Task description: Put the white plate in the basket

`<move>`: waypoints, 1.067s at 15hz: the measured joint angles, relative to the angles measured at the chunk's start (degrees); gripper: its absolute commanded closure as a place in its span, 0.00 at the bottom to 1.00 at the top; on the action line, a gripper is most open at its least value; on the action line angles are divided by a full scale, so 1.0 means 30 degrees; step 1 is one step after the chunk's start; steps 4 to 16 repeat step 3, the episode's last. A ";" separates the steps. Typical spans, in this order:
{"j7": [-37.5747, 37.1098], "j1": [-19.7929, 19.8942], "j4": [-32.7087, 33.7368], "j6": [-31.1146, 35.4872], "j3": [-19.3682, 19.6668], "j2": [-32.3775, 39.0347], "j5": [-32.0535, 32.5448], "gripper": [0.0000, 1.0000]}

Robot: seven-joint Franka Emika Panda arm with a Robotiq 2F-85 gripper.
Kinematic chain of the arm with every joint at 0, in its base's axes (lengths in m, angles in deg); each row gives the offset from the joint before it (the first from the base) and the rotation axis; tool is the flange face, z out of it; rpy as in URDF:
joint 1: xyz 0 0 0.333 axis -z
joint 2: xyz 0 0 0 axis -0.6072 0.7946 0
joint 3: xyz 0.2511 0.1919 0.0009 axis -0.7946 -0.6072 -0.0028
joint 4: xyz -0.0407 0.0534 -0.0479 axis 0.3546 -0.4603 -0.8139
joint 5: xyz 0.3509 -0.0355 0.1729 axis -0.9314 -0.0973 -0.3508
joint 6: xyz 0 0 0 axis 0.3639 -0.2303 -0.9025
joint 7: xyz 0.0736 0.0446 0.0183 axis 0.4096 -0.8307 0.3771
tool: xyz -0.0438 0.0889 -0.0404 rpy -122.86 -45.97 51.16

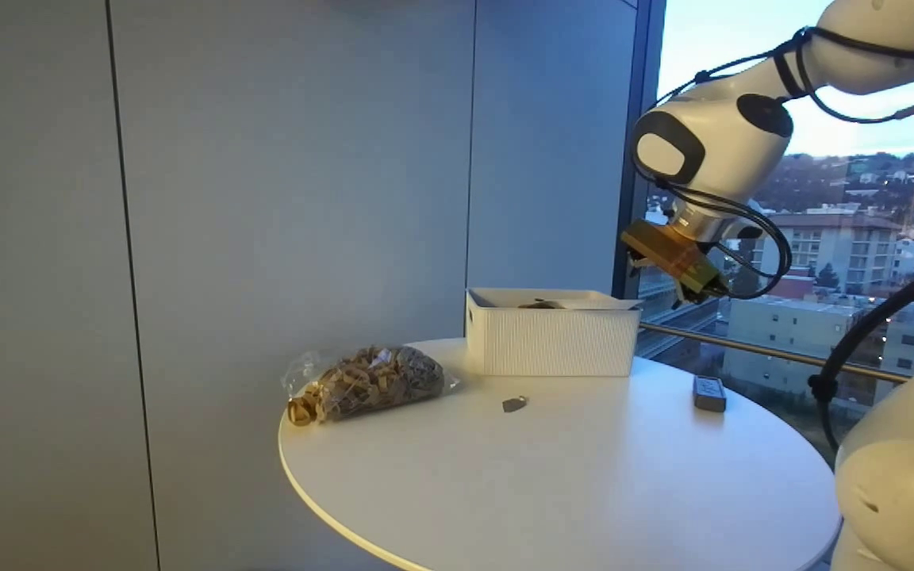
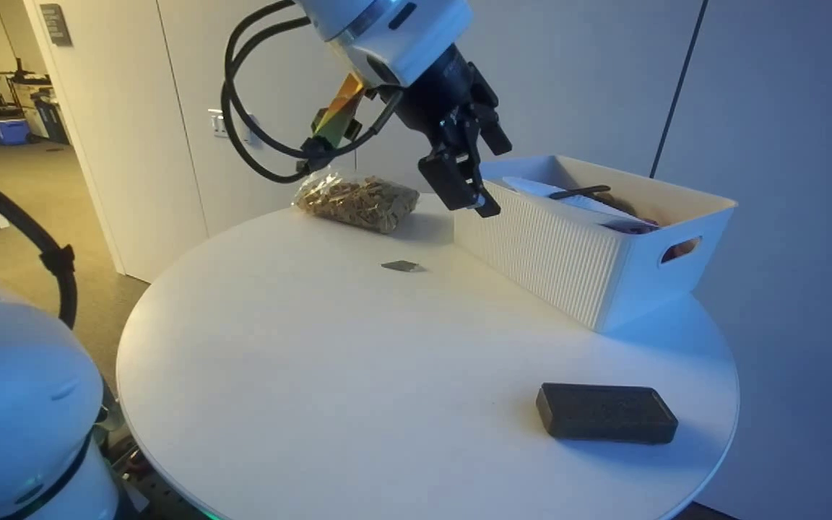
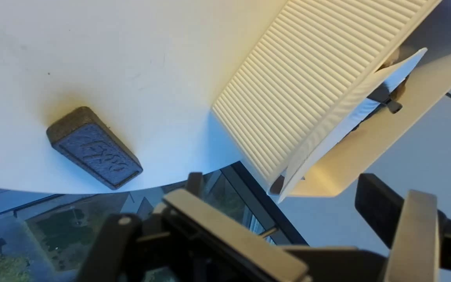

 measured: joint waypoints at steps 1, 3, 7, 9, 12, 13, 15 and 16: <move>-0.0089 -0.0139 -0.0040 -0.0012 0.0120 -0.0026 0.0079 0.00; -0.0398 -0.0300 -0.0040 -0.0055 0.0132 0.0409 0.0186 0.00; -0.0398 -0.0300 -0.0040 -0.0055 0.0132 0.0409 0.0186 0.00; -0.0398 -0.0300 -0.0040 -0.0055 0.0132 0.0409 0.0186 0.00; -0.0398 -0.0300 -0.0040 -0.0055 0.0132 0.0409 0.0186 0.00; -0.0398 -0.0300 -0.0040 -0.0055 0.0132 0.0409 0.0186 0.00; -0.0398 -0.0300 -0.0040 -0.0055 0.0132 0.0409 0.0186 0.00; -0.0398 -0.0300 -0.0040 -0.0055 0.0132 0.0409 0.0186 0.00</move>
